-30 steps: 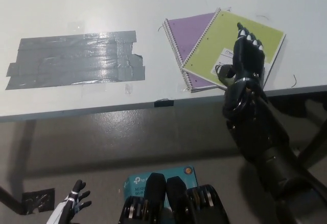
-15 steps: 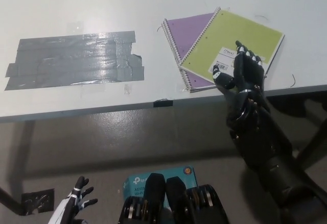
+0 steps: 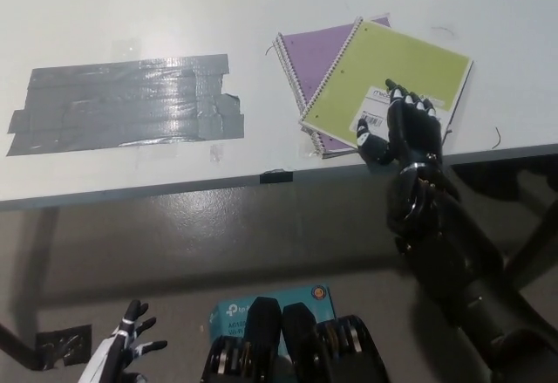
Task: The robot uses its right hand to align two notebooks stacked together until they are fully overlapped
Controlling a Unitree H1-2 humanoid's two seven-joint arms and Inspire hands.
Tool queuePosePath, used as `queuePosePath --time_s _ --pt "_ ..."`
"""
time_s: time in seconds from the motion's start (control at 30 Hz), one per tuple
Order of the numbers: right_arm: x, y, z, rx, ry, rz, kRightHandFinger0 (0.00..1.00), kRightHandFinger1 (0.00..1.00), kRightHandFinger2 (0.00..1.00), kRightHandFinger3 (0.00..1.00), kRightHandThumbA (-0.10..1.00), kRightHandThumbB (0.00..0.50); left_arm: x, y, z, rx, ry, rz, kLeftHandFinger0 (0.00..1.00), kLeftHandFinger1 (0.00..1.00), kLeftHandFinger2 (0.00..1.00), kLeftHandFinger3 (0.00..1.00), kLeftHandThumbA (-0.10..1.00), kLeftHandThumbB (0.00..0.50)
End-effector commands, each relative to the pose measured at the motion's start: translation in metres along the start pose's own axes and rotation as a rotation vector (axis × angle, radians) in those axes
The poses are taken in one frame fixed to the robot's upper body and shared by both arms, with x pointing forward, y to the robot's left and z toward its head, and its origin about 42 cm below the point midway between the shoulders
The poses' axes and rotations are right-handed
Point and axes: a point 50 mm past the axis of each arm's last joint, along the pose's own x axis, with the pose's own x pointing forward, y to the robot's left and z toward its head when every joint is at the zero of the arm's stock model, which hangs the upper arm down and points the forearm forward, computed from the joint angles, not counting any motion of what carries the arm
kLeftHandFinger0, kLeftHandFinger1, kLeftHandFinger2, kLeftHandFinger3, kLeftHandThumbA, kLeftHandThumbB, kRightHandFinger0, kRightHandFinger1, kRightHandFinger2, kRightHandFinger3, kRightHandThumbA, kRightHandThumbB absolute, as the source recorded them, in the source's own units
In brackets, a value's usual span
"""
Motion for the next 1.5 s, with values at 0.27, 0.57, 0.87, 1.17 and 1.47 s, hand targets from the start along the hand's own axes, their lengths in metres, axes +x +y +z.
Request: queuePosePath --time_s 0.27,0.57,0.87,1.17,1.47 --pt "-0.018 0.026 -0.078 -0.387 -0.026 0.205 1.0 1.0 1.0 1.0 1.0 0.36 0.001 0.004 0.012 -0.028 -0.057 0.006 0.75 0.81 1.0 1.0 1.0 0.5" --pt "-0.006 0.002 -0.084 -0.672 -0.224 0.255 1.0 1.0 1.0 1.0 1.0 0.439 0.002 0.006 0.015 -0.013 -0.081 -0.002 0.72 0.76 0.93 1.0 1.0 0.5" --pt "-0.025 0.024 -0.104 -0.803 -0.341 0.345 1.0 1.0 1.0 1.0 1.0 0.414 -0.001 0.004 0.007 -0.016 -0.072 -0.007 0.72 0.73 0.91 1.0 1.0 0.5" --pt "-0.024 0.023 -0.099 -0.938 -0.48 0.351 1.0 1.0 1.0 1.0 1.0 0.392 0.0 0.004 0.006 -0.015 -0.083 -0.008 0.72 0.73 0.87 1.0 1.0 0.5" --pt "-0.015 0.009 -0.094 -1.029 -0.573 0.324 1.0 1.0 1.0 1.0 1.0 0.392 -0.001 0.004 0.007 -0.029 -0.091 -0.007 0.59 0.63 0.81 1.0 1.0 0.5"
